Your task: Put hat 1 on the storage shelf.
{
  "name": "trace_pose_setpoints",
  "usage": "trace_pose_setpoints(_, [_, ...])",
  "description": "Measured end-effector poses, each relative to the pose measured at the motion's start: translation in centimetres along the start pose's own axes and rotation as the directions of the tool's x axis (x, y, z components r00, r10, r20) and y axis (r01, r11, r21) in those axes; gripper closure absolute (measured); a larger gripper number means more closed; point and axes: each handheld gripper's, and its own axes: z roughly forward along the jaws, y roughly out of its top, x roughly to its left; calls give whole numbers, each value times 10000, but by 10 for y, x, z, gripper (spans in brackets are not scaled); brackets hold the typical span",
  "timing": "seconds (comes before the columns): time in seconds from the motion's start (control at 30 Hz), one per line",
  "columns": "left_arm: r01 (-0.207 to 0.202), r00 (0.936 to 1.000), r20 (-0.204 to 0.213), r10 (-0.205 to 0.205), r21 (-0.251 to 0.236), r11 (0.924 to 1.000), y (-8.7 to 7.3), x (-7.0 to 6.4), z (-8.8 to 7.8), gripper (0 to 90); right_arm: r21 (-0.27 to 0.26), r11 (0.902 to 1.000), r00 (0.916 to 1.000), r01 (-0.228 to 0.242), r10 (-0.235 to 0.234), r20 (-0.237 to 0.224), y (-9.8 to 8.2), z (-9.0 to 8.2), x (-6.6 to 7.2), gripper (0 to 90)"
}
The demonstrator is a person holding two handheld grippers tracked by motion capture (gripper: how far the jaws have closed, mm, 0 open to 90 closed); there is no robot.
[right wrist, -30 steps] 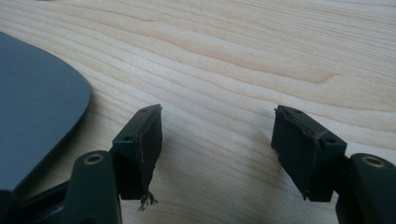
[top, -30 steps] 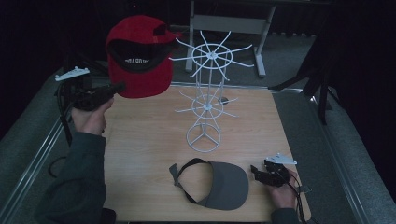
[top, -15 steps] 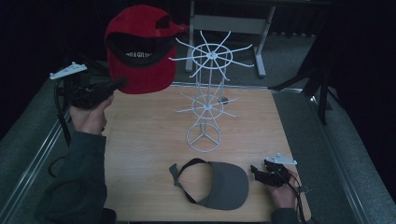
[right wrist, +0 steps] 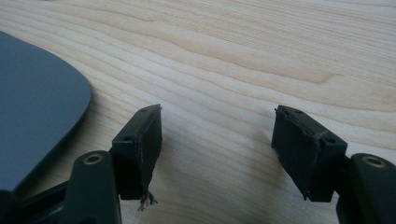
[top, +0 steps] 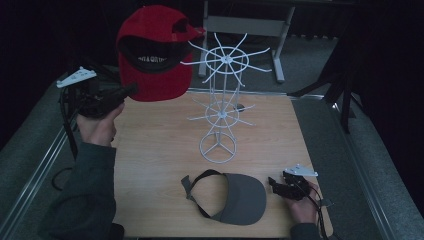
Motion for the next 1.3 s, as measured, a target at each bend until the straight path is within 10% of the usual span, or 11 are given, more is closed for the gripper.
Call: trace_pose_setpoints(1.3, [290,9991,286,-311,709,9971,-53,10,7,860,-23,10000,10000,3,-3,-1,0,0,0,331])
